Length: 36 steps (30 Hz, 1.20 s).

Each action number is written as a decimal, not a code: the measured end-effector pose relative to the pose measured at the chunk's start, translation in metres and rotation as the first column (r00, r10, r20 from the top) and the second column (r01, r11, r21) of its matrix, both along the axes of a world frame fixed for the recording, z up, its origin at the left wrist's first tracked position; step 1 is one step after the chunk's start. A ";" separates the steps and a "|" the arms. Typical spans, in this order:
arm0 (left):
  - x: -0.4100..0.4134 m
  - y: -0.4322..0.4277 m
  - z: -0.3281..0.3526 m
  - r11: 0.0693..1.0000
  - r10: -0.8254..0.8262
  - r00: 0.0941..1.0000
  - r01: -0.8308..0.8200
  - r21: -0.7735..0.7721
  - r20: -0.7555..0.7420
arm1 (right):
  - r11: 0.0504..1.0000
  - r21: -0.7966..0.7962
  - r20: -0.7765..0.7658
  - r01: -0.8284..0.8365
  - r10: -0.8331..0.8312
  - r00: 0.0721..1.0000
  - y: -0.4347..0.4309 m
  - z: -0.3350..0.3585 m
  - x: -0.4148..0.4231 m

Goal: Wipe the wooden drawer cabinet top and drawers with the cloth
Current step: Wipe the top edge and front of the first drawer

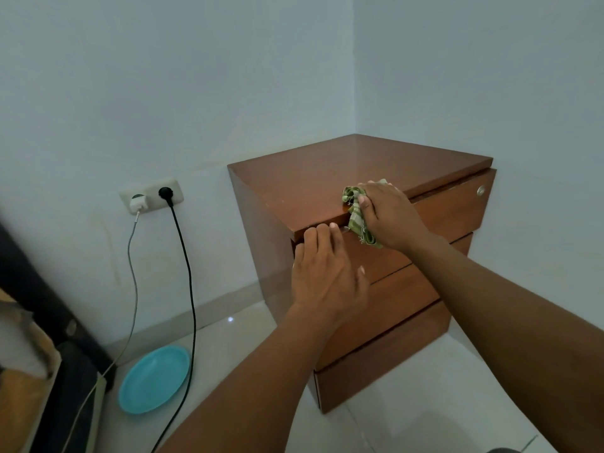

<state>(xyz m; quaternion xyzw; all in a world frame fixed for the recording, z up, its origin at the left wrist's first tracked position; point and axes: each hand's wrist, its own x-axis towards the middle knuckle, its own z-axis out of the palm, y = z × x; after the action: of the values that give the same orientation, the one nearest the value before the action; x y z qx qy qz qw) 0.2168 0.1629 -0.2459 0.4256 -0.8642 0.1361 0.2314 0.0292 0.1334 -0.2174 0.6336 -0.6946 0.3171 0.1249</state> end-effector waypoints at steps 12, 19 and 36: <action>-0.001 0.024 0.004 0.999 -0.020 0.998 0.021 0.028 -0.058 | 0.998 -0.048 0.008 -0.042 0.043 0.999 0.007 0.009 0.002; 0.024 0.000 0.010 0.992 -0.124 0.983 0.125 -0.003 -0.137 | 0.993 -0.118 0.048 -0.010 0.016 0.999 0.008 0.006 0.007; 0.065 -0.020 -0.020 0.957 -0.267 0.955 0.278 0.080 -0.130 | 0.903 -0.285 -0.109 -0.322 0.304 0.947 0.041 -0.050 0.086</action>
<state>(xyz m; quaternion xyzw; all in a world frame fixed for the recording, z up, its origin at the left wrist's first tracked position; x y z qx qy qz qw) 0.2815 0.1428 -0.2656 0.3204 -0.9051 0.0352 0.2774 0.1150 0.1748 -0.2671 0.7202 -0.5237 0.4145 0.1881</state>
